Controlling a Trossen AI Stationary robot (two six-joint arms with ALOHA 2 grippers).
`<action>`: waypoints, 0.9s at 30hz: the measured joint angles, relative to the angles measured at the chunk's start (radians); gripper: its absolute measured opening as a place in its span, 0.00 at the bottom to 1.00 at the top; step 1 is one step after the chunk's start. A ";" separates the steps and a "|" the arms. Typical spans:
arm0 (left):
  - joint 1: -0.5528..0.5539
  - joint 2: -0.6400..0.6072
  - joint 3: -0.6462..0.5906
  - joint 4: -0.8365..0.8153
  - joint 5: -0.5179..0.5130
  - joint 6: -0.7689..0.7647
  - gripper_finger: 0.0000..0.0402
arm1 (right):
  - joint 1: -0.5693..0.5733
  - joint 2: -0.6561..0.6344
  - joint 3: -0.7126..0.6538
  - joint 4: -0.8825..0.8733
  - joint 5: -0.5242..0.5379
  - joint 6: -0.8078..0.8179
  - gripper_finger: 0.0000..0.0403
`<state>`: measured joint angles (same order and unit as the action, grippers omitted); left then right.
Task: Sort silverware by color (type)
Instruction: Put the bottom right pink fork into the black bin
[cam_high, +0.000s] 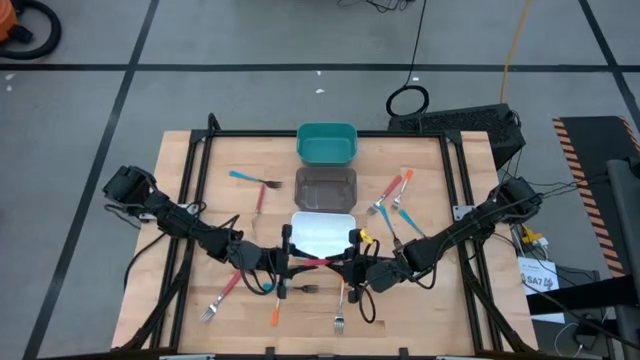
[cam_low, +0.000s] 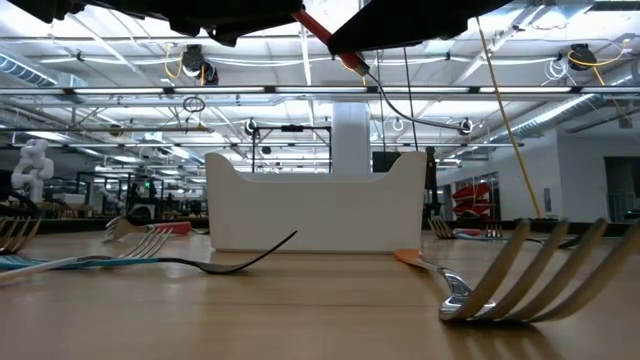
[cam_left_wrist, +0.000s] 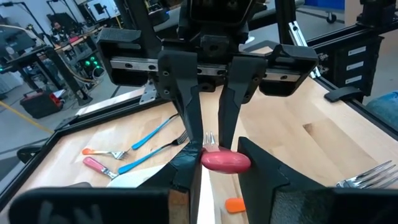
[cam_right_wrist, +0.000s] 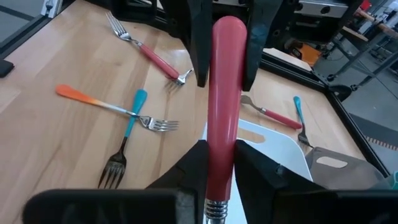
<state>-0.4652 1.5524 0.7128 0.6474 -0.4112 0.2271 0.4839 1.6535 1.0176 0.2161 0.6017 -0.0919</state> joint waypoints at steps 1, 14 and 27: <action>0.000 0.000 0.000 0.001 0.000 0.000 0.20 | 0.000 0.000 0.000 0.000 0.001 -0.002 0.19; 0.011 0.000 0.001 0.039 -0.059 0.004 0.20 | 0.000 -0.053 0.000 -0.043 0.078 -0.087 0.45; 0.070 -0.010 0.001 0.084 -0.044 -0.051 0.20 | 0.016 -0.166 0.000 -0.261 0.077 0.043 0.46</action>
<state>-0.3951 1.5429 0.7136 0.7314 -0.4550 0.1757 0.4995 1.4879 1.0180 -0.0449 0.6785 -0.0493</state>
